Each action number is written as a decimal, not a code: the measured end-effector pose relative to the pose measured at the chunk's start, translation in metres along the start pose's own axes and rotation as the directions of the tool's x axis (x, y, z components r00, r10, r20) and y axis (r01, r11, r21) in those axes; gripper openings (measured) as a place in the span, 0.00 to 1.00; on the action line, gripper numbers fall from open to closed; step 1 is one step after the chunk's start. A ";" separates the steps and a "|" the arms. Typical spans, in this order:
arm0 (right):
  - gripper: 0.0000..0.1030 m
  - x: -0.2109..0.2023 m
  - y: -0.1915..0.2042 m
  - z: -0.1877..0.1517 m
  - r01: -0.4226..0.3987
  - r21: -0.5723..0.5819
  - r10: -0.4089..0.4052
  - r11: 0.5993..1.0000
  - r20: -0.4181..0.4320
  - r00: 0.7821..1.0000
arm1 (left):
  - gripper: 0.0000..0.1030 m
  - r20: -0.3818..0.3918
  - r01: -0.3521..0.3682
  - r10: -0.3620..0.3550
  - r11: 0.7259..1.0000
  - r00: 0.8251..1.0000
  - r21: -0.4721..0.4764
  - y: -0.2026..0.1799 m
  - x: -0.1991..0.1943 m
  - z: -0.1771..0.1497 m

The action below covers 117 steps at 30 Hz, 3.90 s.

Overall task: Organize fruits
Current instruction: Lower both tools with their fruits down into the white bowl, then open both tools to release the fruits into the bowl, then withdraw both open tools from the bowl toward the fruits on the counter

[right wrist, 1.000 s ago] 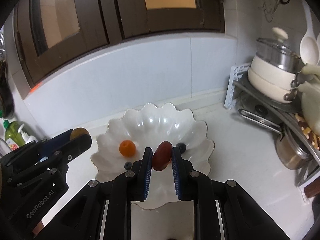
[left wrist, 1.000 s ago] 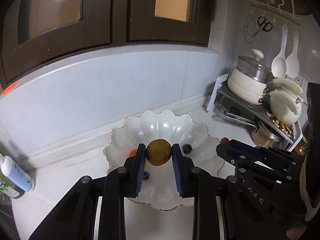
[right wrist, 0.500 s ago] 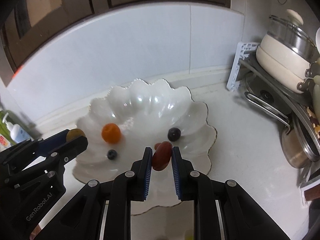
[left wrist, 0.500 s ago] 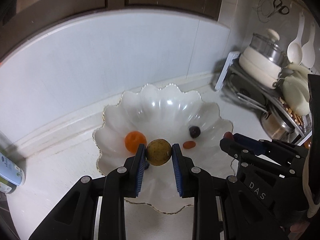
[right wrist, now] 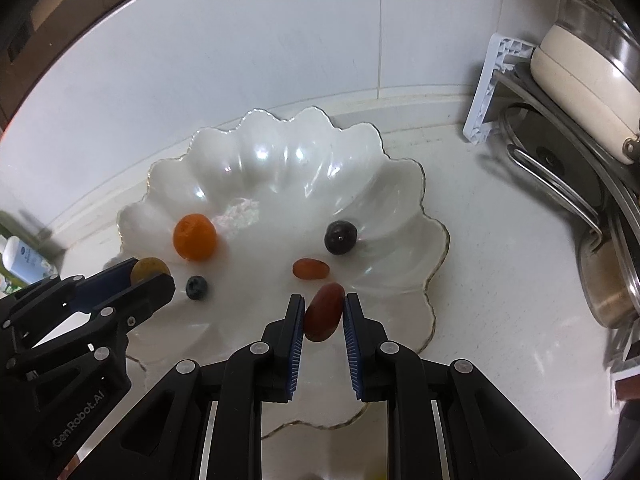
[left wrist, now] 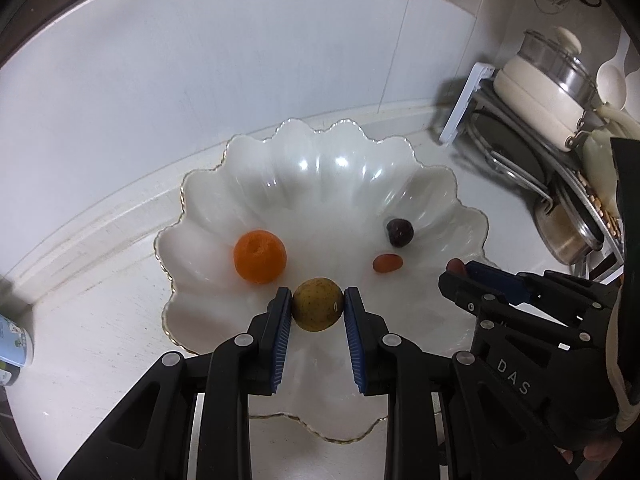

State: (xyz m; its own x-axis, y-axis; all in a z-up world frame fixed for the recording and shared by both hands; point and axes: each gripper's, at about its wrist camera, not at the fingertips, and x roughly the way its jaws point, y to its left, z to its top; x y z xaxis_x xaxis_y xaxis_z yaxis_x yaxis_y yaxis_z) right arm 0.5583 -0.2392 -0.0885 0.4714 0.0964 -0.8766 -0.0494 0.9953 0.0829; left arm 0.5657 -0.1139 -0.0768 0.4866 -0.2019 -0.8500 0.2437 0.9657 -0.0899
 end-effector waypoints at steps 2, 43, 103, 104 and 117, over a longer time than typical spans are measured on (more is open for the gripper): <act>0.20 0.003 -0.001 0.000 -0.002 0.000 0.002 1.000 -0.012 1.000 | 0.26 -0.014 -0.004 0.004 1.000 1.000 0.000 0.000 0.004 0.000; 0.28 0.013 -0.005 -0.001 0.025 -0.004 -0.025 1.000 -0.078 0.997 | 0.39 -0.052 -0.072 0.073 0.997 0.996 0.010 0.004 0.007 0.000; 0.55 -0.173 -0.041 -0.100 0.070 0.081 -0.092 0.994 0.316 0.944 | 0.46 0.310 -0.035 0.006 0.996 0.951 0.087 -0.064 -0.164 -0.069; 0.55 -0.175 -0.042 -0.102 0.070 0.082 -0.093 0.994 0.319 0.943 | 0.47 0.318 -0.039 0.009 0.995 0.948 0.087 -0.065 -0.168 -0.071; 0.55 -0.197 -0.051 -0.133 0.076 0.115 -0.113 0.990 0.359 0.927 | 0.47 0.319 0.013 -0.035 0.998 0.947 0.069 -0.071 -0.186 -0.103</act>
State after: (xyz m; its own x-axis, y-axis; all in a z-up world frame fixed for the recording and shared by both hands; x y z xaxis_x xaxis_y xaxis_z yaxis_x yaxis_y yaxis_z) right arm 0.3506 -0.3092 0.0170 0.7582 -0.0214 -0.6517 0.0880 0.9937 0.0698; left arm 0.3713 -0.1283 0.0343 0.7199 -0.2769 -0.6364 0.3074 0.9493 -0.0652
